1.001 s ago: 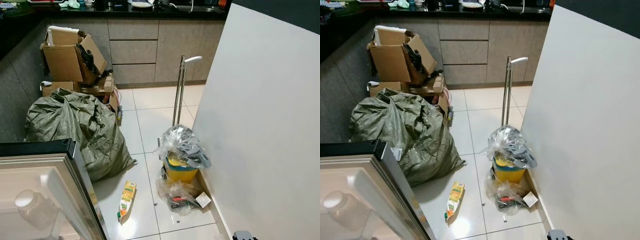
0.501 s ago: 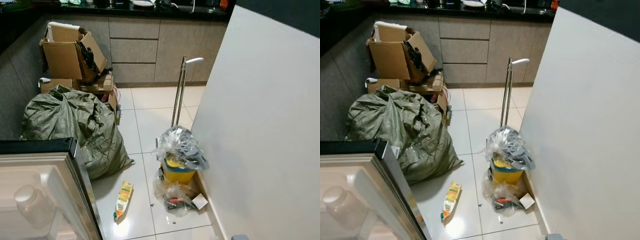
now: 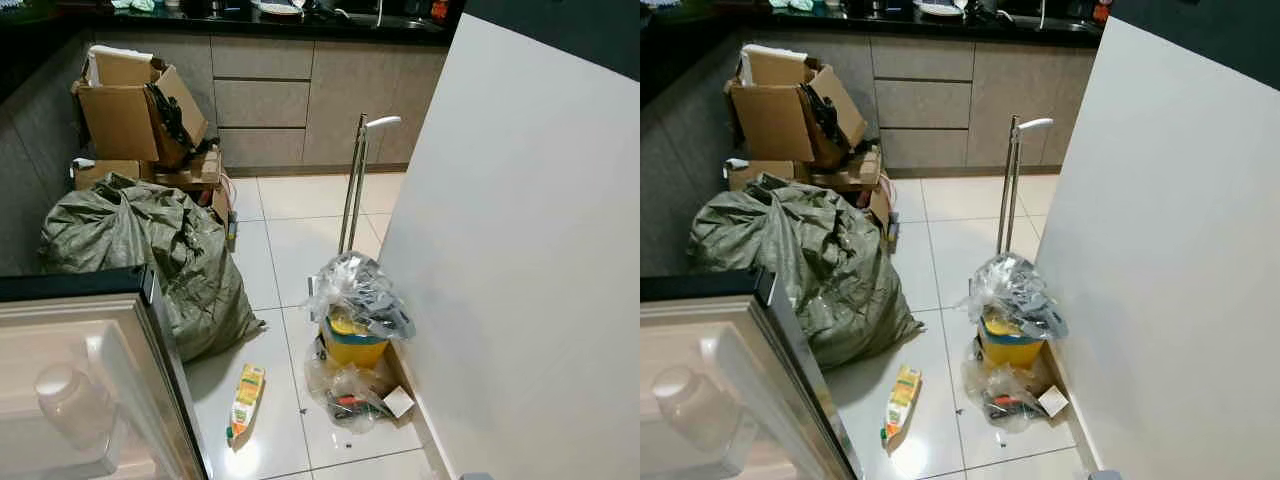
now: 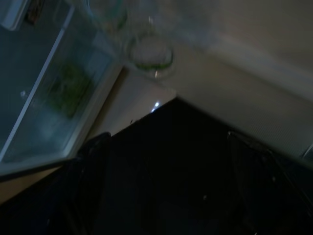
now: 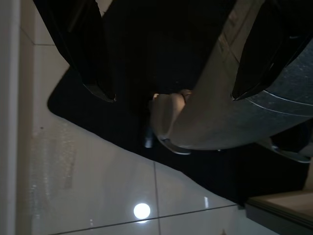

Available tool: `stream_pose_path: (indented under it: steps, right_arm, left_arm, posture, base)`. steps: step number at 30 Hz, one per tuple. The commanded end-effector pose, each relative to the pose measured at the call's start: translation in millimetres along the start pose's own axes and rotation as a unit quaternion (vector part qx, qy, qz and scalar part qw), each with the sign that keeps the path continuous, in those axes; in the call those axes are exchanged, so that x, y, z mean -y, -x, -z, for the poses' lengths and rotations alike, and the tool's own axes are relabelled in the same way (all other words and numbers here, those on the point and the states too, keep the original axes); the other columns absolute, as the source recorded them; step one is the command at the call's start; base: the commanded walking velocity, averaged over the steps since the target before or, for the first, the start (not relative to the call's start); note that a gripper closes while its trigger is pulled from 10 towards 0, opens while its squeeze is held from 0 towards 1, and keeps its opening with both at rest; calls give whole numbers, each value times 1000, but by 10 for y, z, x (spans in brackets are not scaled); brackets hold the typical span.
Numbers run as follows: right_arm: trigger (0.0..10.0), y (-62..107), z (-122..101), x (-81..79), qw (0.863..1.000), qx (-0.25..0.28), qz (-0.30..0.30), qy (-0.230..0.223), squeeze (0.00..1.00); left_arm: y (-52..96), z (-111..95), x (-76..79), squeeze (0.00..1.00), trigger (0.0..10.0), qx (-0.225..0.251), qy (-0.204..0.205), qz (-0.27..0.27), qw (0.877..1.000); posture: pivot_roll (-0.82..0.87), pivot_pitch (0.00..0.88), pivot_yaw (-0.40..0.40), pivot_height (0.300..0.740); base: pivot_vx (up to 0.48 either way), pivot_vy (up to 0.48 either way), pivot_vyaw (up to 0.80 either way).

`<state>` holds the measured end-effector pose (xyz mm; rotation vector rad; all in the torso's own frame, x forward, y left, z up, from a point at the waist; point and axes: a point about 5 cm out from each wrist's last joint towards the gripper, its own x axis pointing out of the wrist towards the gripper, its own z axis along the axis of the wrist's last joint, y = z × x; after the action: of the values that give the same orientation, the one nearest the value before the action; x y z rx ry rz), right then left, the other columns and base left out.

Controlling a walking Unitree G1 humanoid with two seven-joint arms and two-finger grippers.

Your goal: Restocking fridge

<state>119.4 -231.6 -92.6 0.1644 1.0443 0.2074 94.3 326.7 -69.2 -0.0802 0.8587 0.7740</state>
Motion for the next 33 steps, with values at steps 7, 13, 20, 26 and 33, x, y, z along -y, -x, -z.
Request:
stream_pose_path:
  steps: [7,13,20,26,33]
  right_arm:
    - [10000,29,65,35,1000,-11,9,-5,0]
    - [10000,27,58,36,1000,-10,10,-5,0]
    - [10000,21,58,24,1000,-11,8,-4,0]
    - [10000,19,60,21,1000,-12,8,-3,0]
    - [10000,14,64,6,1000,-11,5,-4,0]
  left_arm:
    - [72,265,-24,0,10000,-50,-14,-4,999]
    - [62,241,-43,0,10000,-50,-12,-9,999]
    - [-1,-13,-77,0,10000,5,17,-18,1000]
    - [-56,-404,75,0,10000,89,9,26,996]
    - [-47,-674,364,0,10000,148,-32,93,984]
  posture:
    - [-54,39,-24,740]
    - [-53,37,-23,740]
    - [-51,38,-25,740]
    - [-49,39,-22,740]
    - [-50,39,-19,740]
  base:
    - [-295,0,0]
    - [-344,0,0]
    - [-249,0,0]
    - [0,0,0]
    - [0,-213,0]
